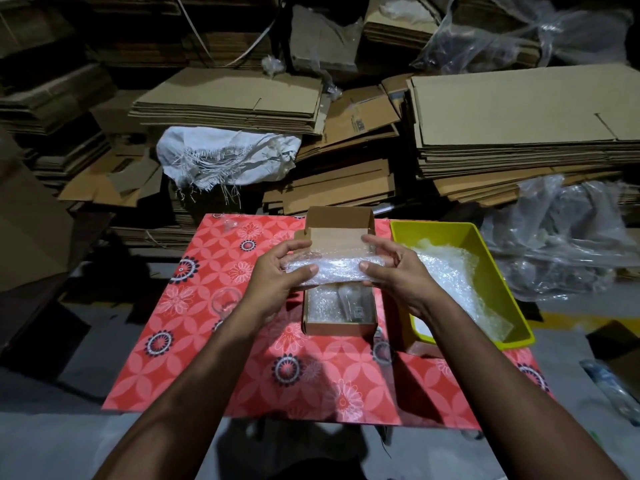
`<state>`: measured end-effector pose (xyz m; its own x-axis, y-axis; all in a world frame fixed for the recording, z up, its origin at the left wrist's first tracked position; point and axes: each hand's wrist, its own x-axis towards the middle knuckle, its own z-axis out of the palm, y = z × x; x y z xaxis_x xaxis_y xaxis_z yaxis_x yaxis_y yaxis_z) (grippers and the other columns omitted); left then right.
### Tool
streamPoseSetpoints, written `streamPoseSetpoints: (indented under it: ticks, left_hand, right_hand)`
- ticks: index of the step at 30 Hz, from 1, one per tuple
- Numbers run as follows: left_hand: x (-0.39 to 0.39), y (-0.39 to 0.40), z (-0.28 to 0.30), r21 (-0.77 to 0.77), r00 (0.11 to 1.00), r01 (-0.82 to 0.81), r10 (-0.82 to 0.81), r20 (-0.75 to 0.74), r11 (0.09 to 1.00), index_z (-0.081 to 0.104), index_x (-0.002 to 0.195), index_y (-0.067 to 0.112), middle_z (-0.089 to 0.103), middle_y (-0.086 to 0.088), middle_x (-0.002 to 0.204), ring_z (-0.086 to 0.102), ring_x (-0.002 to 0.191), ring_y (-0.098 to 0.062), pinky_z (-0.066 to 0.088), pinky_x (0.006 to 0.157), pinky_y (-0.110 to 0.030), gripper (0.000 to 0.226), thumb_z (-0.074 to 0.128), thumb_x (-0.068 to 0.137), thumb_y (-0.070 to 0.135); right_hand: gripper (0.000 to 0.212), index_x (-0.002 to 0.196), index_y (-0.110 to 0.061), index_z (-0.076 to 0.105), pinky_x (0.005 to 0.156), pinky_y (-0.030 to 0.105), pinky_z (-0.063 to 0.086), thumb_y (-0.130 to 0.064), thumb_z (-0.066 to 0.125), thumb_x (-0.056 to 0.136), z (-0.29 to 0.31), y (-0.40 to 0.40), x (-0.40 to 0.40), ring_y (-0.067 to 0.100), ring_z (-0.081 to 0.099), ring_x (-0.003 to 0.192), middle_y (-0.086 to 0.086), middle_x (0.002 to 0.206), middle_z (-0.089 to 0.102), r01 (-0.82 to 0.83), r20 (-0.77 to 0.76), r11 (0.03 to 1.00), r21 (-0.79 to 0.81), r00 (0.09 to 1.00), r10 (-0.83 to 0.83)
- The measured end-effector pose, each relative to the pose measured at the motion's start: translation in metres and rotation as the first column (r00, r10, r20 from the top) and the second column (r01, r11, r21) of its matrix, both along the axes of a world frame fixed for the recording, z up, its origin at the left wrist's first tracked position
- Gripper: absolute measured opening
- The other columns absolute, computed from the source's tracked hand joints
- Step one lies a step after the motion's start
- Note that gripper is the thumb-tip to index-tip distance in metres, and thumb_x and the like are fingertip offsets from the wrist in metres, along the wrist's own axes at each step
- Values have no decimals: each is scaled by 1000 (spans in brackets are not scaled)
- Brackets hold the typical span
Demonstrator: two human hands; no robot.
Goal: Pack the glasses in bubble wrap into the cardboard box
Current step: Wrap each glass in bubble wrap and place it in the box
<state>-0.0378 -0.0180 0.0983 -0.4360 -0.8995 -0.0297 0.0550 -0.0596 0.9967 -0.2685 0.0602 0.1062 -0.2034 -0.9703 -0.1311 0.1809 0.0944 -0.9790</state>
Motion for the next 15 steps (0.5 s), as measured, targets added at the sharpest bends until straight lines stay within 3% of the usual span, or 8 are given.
streamPoseSetpoints:
  ticks: [3, 6, 8, 11, 15]
  left_hand:
    - [0, 1, 0, 131, 999, 27, -22, -38, 991, 72, 113, 12, 66, -19, 127, 69, 109, -35, 56, 95, -52, 32, 77, 81, 12]
    - [-1, 4, 3, 225, 996, 83, -71, -60, 971, 68, 114, 2, 60, -28, 126, 71, 102, -37, 62, 83, -42, 23, 65, 92, 3]
    - [-2, 7, 5, 224, 995, 93, -82, -58, 970, 69, 115, 5, 61, -26, 122, 73, 96, -41, 63, 77, -39, 22, 61, 95, 2]
    - [-4, 8, 6, 151, 997, 53, -43, -70, 987, 72, 112, 10, 65, -21, 119, 73, 90, -42, 64, 71, -33, 23, 58, 97, 0]
    - [-11, 13, 6, 109, 989, -55, 69, -134, 993, 73, 97, 2, 70, -18, 106, 74, 80, -41, 63, 64, -30, 23, 51, 97, -8]
  right_hand:
    - [24, 109, -7, 73, 70, 25, 57, 5, 68, 88, 7, 4, 4, 11, 68, 82, 13, 119, 66, -20, -62, 999, -34, 998, 18]
    - [22, 103, -5, 75, 63, 20, 53, 8, 65, 89, 4, 4, 2, 11, 60, 69, 13, 99, 65, -13, -67, 999, -37, 998, 10]
    - [22, 97, -8, 78, 68, 24, 57, 8, 65, 89, 0, 3, -1, 23, 53, 77, 15, 95, 56, -9, -36, 999, -34, 999, 8]
    - [25, 89, -10, 80, 72, 32, 61, 8, 63, 90, 1, 4, 0, 21, 50, 71, 10, 81, 45, -14, 51, 1000, -22, 999, 15]
    - [26, 87, 4, 75, 68, 27, 61, 17, 53, 90, 7, 4, 8, 28, 59, 81, 17, 89, 60, 60, 127, 998, -6, 990, -59]
